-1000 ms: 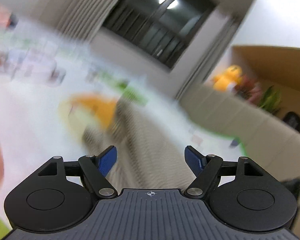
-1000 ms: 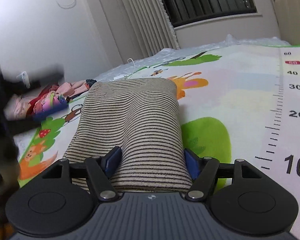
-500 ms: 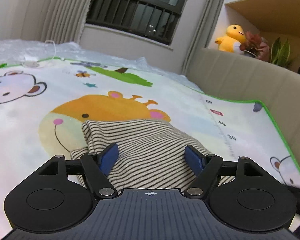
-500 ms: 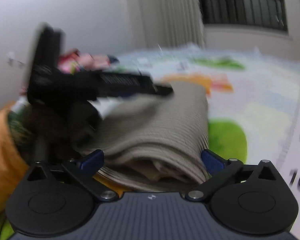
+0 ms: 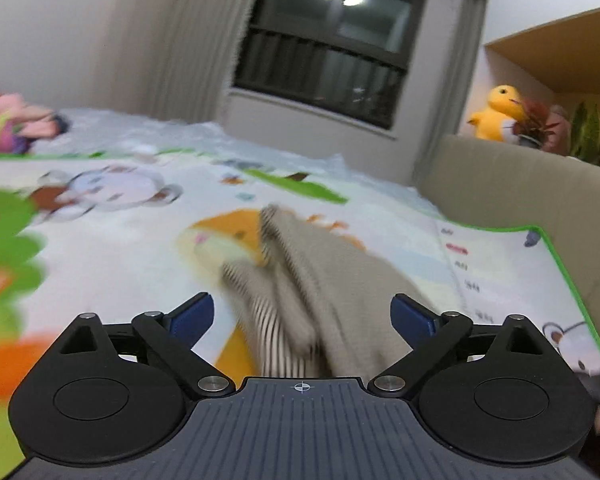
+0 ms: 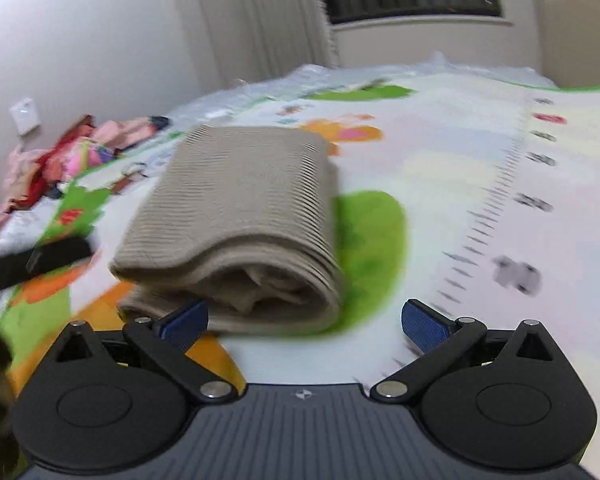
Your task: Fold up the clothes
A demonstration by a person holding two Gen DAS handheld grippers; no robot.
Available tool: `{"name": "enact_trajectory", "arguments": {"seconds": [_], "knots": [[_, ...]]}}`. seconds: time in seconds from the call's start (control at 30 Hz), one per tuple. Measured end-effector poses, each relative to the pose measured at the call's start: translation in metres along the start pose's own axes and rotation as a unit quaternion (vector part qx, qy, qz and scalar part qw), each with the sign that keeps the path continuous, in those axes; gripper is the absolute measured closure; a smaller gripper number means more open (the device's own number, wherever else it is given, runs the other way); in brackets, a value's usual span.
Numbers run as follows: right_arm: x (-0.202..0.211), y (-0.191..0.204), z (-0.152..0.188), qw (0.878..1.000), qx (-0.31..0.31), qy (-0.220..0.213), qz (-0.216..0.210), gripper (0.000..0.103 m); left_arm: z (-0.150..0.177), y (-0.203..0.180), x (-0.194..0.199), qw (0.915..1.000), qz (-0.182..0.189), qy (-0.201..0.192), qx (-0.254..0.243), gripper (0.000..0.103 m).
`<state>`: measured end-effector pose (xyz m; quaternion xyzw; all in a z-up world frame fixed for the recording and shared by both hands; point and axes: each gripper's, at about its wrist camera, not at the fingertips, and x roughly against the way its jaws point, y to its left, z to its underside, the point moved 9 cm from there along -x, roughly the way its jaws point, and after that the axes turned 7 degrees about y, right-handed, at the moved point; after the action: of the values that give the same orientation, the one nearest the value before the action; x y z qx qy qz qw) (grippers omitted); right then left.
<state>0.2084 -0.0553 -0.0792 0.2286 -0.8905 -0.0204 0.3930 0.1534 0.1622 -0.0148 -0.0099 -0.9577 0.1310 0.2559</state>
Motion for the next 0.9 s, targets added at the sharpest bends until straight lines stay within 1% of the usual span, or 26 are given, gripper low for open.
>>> {"name": "enact_trajectory", "arguments": {"seconds": [0.03, 0.1, 0.17, 0.23, 0.3, 0.4, 0.53, 0.9], "knots": [[0.005, -0.005, 0.006, 1.0, -0.002, 0.007, 0.013, 0.0, 0.01, -0.001, 0.01, 0.9999, -0.009, 0.006, 0.004, 0.0], [0.018, -0.01, 0.022, 0.999, 0.014, 0.013, 0.039, 0.0, 0.032, -0.006, 0.022, 0.9994, -0.025, 0.024, 0.006, 0.0], [0.03, -0.013, 0.037, 0.998, 0.039, 0.005, 0.056, 0.0, 0.057, -0.014, 0.022, 0.998, -0.035, 0.051, 0.008, 0.0], [0.031, -0.014, 0.046, 0.996, 0.058, -0.003, 0.063, 0.0, 0.076, -0.017, 0.016, 0.9966, -0.039, 0.073, 0.005, 0.0], [0.033, -0.015, 0.049, 0.996, 0.06, -0.006, 0.062, 0.0, 0.086, -0.022, 0.011, 0.9961, -0.061, 0.058, -0.026, 0.0], [0.029, -0.017, 0.046, 0.997, 0.053, -0.003, 0.056, 0.0, 0.09, -0.027, 0.009, 0.9932, -0.088, 0.048, -0.06, 0.0], [0.026, -0.017, 0.044, 0.997, 0.052, -0.004, 0.055, 0.0, 0.09, -0.026, 0.01, 0.994, -0.084, 0.044, -0.055, 0.0], [0.026, -0.017, 0.045, 0.997, 0.049, -0.006, 0.051, 0.0, 0.092, -0.027, 0.008, 0.9934, -0.089, 0.035, -0.062, 0.0]]}}
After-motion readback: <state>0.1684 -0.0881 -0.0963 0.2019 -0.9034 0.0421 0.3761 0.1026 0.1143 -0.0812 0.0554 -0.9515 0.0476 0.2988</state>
